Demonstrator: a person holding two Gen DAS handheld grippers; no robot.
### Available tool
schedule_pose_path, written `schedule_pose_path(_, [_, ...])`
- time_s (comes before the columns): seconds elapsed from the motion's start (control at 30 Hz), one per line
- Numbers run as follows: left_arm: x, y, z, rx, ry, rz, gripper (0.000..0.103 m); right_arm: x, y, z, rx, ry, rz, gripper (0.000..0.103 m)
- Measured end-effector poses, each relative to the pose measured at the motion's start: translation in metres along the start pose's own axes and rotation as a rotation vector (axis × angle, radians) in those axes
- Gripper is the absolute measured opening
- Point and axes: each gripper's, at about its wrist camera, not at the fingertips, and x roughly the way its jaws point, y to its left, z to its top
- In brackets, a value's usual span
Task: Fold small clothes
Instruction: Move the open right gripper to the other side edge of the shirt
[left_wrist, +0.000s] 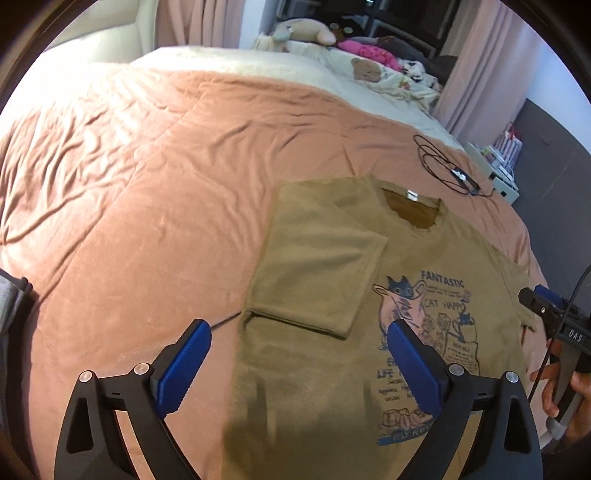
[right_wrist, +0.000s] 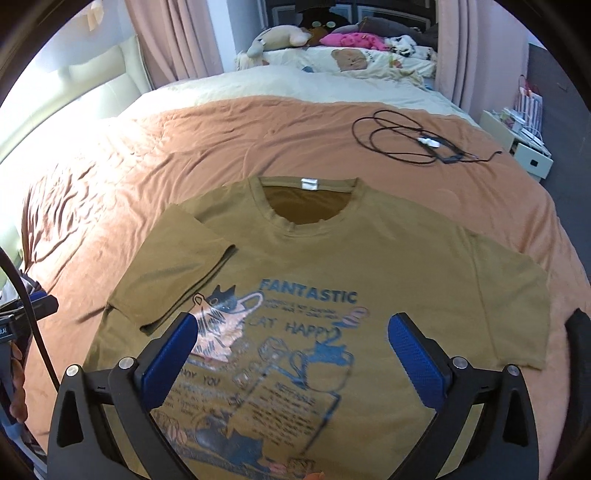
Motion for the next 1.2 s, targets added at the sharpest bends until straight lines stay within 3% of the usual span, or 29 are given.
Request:
schedule_pose_path(0.3, [-0.019, -0.039, -0.007, 0.048, -0.042, -0.031, 0.098, -0.038, -0.036, -0.017, 0.063, -0.04, -0.022, 0.103])
schedule_pose_path(0.8, [-0.02, -0.126, -0.019, 0.148, -0.01, -0.134, 0.101, -0.081, -0.099, -0.043, 0.144, -0.062, -0.084, 0.103])
schedule_pose_path(1.2, [-0.011, -0.185, -0.017, 0.166, -0.009, -0.205, 0.101, -0.094, -0.168, -0.059, 0.233, -0.069, -0.138, 0.103])
